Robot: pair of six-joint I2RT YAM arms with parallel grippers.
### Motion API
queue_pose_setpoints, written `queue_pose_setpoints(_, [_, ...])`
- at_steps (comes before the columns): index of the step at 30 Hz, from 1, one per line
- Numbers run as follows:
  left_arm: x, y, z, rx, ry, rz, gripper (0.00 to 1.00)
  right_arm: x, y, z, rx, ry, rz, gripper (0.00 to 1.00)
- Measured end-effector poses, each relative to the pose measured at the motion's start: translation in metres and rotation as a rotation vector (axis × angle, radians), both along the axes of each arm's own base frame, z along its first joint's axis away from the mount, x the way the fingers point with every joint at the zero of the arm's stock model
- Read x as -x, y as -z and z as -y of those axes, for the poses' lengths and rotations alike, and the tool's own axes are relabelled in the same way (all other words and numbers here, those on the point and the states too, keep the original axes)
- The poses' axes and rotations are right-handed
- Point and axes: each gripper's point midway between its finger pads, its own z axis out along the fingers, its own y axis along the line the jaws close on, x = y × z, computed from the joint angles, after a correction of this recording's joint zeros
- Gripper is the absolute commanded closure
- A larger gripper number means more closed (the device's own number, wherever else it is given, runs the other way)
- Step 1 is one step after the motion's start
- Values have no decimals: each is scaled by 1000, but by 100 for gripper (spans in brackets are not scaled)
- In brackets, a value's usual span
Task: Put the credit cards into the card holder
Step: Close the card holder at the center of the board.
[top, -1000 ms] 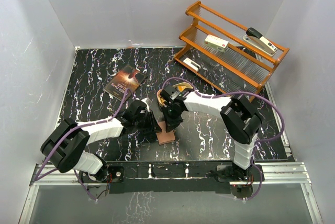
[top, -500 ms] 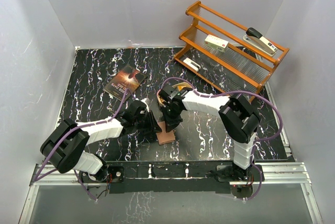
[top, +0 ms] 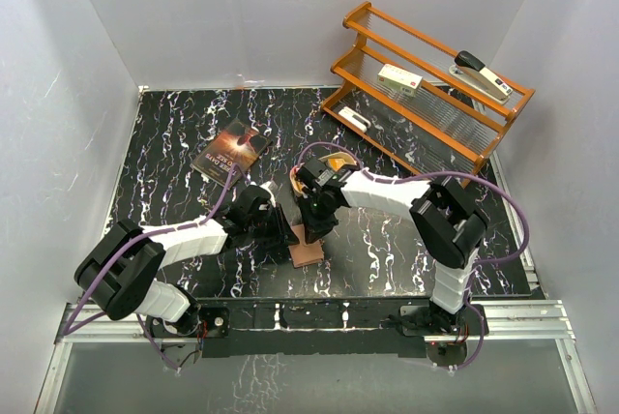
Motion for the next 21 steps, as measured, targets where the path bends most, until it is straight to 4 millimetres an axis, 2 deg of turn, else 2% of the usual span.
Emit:
queue_pose_setpoints(9, [0, 0, 0, -1, 1, 1, 90, -21, -10, 1, -24, 61, 120, 97])
queue_pose_setpoints(16, [0, 0, 0, -2, 1, 0, 90, -16, -12, 9, -29, 85, 127, 89])
queue_pose_setpoints(17, [0, 0, 0, -3, 0, 0, 90, -9, -13, 16, -28, 93, 121, 89])
queue_pose_setpoints(21, [0, 0, 0, -3, 1, 0, 90, -2, -19, 19, -52, 105, 117, 90])
